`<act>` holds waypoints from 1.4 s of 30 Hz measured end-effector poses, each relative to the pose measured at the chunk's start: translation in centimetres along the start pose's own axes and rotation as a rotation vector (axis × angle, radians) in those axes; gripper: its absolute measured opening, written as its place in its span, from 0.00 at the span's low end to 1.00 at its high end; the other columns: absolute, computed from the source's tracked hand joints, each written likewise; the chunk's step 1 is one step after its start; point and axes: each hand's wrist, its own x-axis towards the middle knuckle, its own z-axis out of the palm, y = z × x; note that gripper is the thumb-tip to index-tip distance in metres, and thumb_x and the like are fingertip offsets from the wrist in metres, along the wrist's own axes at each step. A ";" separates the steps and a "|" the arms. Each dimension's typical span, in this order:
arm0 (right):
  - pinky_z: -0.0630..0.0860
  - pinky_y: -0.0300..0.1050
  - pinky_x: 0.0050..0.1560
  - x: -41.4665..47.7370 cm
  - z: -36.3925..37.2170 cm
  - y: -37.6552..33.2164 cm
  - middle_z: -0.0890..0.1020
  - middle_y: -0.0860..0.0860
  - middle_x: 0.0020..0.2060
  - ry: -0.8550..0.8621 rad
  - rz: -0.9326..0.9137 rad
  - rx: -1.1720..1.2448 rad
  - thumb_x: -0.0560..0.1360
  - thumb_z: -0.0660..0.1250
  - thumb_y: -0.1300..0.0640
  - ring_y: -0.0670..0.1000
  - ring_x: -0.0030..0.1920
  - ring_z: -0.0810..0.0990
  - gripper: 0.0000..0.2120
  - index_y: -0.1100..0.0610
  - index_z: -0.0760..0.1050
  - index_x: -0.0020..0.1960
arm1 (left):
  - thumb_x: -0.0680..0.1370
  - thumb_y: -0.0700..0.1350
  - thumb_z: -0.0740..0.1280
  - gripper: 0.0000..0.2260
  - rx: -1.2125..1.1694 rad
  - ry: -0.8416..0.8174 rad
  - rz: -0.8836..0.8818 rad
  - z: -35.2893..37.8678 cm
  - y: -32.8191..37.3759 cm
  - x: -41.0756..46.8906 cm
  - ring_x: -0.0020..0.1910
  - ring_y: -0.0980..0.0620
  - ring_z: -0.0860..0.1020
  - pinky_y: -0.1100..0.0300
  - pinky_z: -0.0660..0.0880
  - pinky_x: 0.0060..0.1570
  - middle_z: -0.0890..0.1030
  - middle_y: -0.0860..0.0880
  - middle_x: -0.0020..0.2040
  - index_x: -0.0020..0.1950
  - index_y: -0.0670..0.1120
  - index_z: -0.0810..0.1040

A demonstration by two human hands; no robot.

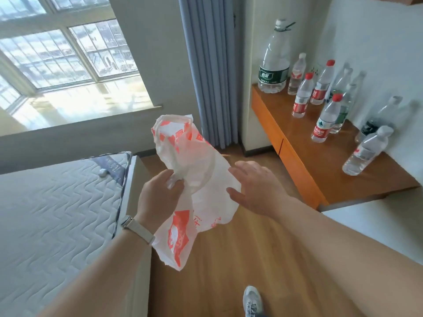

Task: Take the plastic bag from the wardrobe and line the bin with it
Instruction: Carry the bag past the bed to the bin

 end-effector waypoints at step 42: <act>0.64 0.52 0.64 59.0 7.2 -10.7 0.67 0.50 0.70 -0.087 -0.309 -0.026 0.77 0.60 0.40 0.53 0.69 0.63 0.26 0.51 0.66 0.70 | 0.78 0.49 0.65 0.08 -0.167 0.209 -0.362 -8.7 -26.1 46.1 0.47 0.44 0.78 0.47 0.77 0.49 0.82 0.48 0.46 0.51 0.47 0.79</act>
